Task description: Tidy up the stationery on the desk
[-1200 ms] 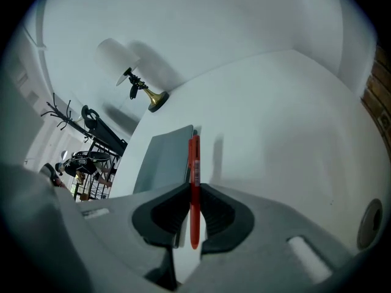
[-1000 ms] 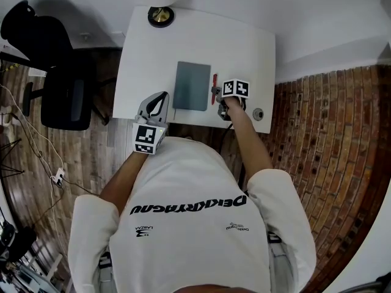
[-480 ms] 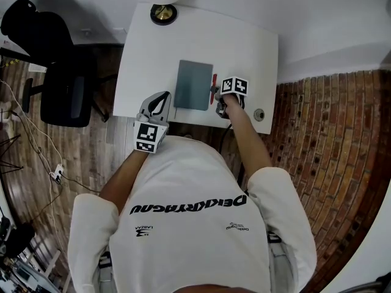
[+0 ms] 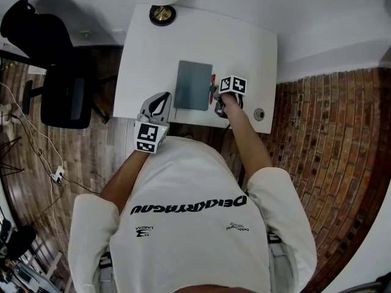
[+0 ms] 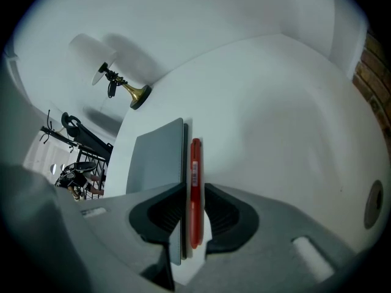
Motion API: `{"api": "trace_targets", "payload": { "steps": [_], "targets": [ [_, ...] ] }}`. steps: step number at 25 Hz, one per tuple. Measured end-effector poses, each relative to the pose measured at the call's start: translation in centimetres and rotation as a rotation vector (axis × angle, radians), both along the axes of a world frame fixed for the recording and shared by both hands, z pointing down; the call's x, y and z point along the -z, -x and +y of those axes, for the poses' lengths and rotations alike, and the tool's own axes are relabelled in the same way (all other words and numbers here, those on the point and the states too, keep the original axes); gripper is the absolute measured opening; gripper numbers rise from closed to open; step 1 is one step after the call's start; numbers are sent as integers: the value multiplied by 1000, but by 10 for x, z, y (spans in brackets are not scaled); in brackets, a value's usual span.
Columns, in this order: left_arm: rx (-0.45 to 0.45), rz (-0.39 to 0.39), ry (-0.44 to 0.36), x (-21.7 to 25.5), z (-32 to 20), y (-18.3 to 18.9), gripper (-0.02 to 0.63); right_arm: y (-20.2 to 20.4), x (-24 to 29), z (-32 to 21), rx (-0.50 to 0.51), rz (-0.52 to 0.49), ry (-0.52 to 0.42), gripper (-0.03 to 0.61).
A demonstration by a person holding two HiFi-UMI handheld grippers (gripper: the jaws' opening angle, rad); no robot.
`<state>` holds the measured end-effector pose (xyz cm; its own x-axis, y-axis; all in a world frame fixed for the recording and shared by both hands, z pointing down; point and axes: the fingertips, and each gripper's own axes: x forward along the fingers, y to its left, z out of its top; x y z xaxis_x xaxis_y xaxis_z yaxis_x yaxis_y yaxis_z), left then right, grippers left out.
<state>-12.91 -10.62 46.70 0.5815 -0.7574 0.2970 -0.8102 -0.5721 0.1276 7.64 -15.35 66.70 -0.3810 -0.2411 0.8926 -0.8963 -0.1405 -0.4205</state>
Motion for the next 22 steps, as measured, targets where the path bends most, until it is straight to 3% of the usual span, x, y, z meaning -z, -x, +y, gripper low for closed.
{"api": "trace_targets", "payload": {
  "steps": [5,14,18,22],
  "targets": [
    [-9,4,-1,1,0,1,-2,-10,24,-6,-8,51,-115,109],
    [-37,-8,-5,3,-2,-14,-2,-4,115,-10,-17,32,-492,103],
    [-57,-10,-7,8,-2,-24,-2,13,156,-4,-5,51,-670,86],
    [-59,-4,-15,15,-5,-30,-2,33,178,5,35,103,-783,44]
  ]
}}
